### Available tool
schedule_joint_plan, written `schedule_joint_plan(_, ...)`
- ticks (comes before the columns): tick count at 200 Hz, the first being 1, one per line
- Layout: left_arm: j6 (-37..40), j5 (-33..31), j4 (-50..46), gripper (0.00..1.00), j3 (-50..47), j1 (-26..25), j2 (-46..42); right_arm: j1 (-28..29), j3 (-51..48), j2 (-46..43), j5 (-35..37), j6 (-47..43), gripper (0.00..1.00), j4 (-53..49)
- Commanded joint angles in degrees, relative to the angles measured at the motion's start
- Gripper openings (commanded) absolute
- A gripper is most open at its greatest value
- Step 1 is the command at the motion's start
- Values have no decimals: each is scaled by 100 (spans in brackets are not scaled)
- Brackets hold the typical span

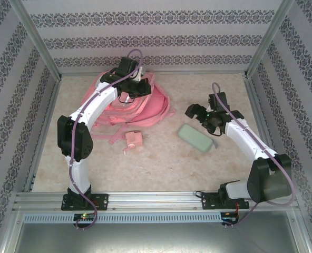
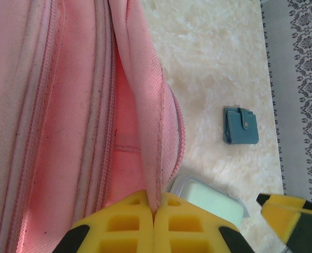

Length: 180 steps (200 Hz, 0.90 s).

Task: Pack the student bag
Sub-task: Move the pencil pouch to the middle-right of the table, then pick up the pencil pouch from the center of the table.

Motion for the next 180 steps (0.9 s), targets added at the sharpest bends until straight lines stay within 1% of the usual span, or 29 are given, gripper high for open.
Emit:
schedule_joint_plan(1, 99, 303, 257, 0, 73, -136, -366, -347, -9, 418, 138, -794, 98, -508)
schedule_joint_plan(20, 118, 281, 218, 0, 69, -137, -383, -431, 16, 760, 110, -1133, 98, -575)
schedule_joint_plan(48, 155, 227, 162, 0, 51, -136, -410, -358, -169, 957, -360, -1148, 98, -453)
schedule_joint_plan(65, 173, 198, 149, 0, 49, -136, -427, -125, -312, 817, -426, -1082, 98, -462)
schedule_joint_plan(102, 157, 210, 149, 0, 87, -138, -368, 470, -652, 448, -283, -845, 98, -522)
schedule_joint_plan(117, 156, 222, 143, 0, 109, -136, -348, 720, -746, 360, -84, -803, 98, -585)
schedule_joint_plan(139, 160, 227, 143, 0, 114, -136, -340, 1152, -731, 329, 470, -896, 98, -778)
schedule_joint_plan(159, 181, 211, 109, 0, 116, -136, -348, 1569, -607, 415, 1008, -1104, 98, -996)
schedule_joint_plan(180, 211, 170, 67, 0, 95, -137, -383, 1965, -459, 581, 1324, -1352, 98, -1161)
